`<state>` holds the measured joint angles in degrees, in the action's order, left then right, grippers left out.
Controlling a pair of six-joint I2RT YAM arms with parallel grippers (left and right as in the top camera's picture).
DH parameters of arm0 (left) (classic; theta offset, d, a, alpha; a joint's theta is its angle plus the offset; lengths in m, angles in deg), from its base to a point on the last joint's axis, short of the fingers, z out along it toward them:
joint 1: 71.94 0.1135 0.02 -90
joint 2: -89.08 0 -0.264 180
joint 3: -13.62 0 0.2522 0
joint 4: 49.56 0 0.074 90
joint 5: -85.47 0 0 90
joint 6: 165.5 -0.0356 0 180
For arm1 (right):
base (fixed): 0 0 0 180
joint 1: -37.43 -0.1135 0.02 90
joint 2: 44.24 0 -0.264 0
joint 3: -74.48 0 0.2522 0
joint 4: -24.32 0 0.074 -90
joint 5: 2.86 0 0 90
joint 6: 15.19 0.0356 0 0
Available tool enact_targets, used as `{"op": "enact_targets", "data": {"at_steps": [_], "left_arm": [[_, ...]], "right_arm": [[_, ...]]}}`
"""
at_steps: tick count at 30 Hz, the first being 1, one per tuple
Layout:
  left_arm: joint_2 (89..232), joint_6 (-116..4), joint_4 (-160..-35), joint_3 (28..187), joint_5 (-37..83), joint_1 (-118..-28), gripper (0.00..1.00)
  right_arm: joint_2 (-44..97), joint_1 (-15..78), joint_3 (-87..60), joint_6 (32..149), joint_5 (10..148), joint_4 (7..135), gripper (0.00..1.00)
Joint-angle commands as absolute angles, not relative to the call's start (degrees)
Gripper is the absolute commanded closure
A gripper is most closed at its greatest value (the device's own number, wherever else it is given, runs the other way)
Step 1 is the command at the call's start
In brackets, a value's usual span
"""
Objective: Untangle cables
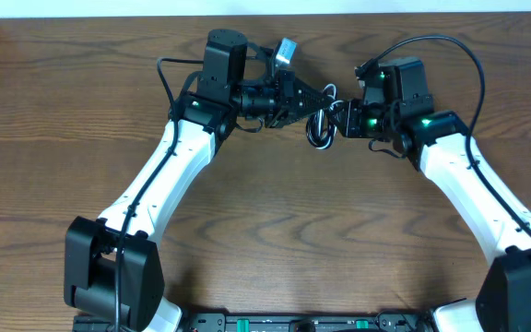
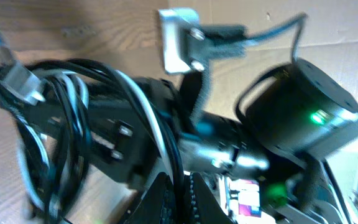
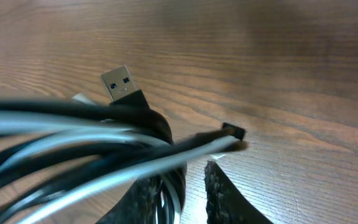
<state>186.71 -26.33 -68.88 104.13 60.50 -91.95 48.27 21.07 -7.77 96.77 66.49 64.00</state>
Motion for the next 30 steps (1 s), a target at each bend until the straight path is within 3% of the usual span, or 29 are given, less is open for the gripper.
{"op": "enact_targets", "data": {"at_steps": [1, 18, 26, 30], "left_arm": [[185.35, -25.04, -68.27, 105.13, 68.88, -91.71, 0.93], [182.97, -22.18, -64.11, 105.13, 69.90, -90.16, 0.93], [182.38, 2.50, -25.95, 105.13, 73.01, -83.12, 0.93], [182.27, 6.08, -19.29, 105.13, 73.42, -81.66, 0.92]], "right_arm": [[50.63, 21.77, -7.84, 98.40, 70.51, 64.00, 0.77], [54.57, 25.18, -7.84, 98.05, 65.92, 66.92, 0.72], [55.62, 28.98, -7.84, 97.88, 70.78, 74.95, 0.71], [56.62, 29.35, -7.84, 97.84, 70.73, 76.26, 0.71]]}}
